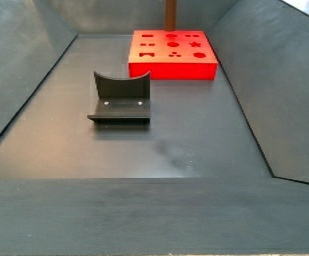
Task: Pick up the oval object. Move up. Move to above the board. Insert the oval object.
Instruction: Insert the oval object.
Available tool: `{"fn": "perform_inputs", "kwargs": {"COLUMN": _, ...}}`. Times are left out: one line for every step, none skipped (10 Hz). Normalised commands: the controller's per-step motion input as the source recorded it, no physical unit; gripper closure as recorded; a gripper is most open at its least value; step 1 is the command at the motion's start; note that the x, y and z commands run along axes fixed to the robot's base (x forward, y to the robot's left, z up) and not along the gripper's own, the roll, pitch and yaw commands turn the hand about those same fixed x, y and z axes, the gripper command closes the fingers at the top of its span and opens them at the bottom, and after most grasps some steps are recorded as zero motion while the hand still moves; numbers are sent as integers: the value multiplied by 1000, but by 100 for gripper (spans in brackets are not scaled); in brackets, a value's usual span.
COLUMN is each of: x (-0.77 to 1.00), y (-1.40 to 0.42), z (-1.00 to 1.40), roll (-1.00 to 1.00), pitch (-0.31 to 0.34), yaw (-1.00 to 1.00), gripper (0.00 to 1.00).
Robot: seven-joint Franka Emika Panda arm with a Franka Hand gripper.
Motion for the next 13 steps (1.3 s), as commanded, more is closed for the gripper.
{"fn": "perform_inputs", "kwargs": {"x": -34, "y": -149, "z": -431, "roll": 143, "pitch": -33, "yaw": 0, "gripper": 100}}
{"fn": "perform_inputs", "kwargs": {"x": 0, "y": -123, "z": -326, "roll": 100, "pitch": -20, "yaw": 0, "gripper": 100}}
{"fn": "perform_inputs", "kwargs": {"x": 0, "y": -31, "z": -91, "roll": 9, "pitch": 0, "yaw": 0, "gripper": 100}}
{"fn": "perform_inputs", "kwargs": {"x": 34, "y": 0, "z": -80, "roll": 0, "pitch": 0, "yaw": 0, "gripper": 100}}
{"fn": "perform_inputs", "kwargs": {"x": 163, "y": 0, "z": -146, "roll": 6, "pitch": 0, "yaw": 0, "gripper": 100}}
{"fn": "perform_inputs", "kwargs": {"x": 100, "y": 0, "z": -166, "roll": 17, "pitch": 0, "yaw": 0, "gripper": 100}}
{"fn": "perform_inputs", "kwargs": {"x": 0, "y": 0, "z": -180, "roll": 34, "pitch": 0, "yaw": 0, "gripper": 100}}
{"fn": "perform_inputs", "kwargs": {"x": 0, "y": -100, "z": -343, "roll": 129, "pitch": -26, "yaw": 0, "gripper": 100}}
{"fn": "perform_inputs", "kwargs": {"x": 6, "y": -74, "z": -449, "roll": 129, "pitch": -26, "yaw": 0, "gripper": 100}}
{"fn": "perform_inputs", "kwargs": {"x": 0, "y": 0, "z": -583, "roll": 114, "pitch": -31, "yaw": 0, "gripper": 100}}
{"fn": "perform_inputs", "kwargs": {"x": 20, "y": 0, "z": -663, "roll": 154, "pitch": -20, "yaw": 0, "gripper": 100}}
{"fn": "perform_inputs", "kwargs": {"x": 0, "y": 0, "z": -726, "roll": 254, "pitch": -46, "yaw": 0, "gripper": 100}}
{"fn": "perform_inputs", "kwargs": {"x": 0, "y": 0, "z": -749, "roll": 261, "pitch": -94, "yaw": 0, "gripper": 100}}
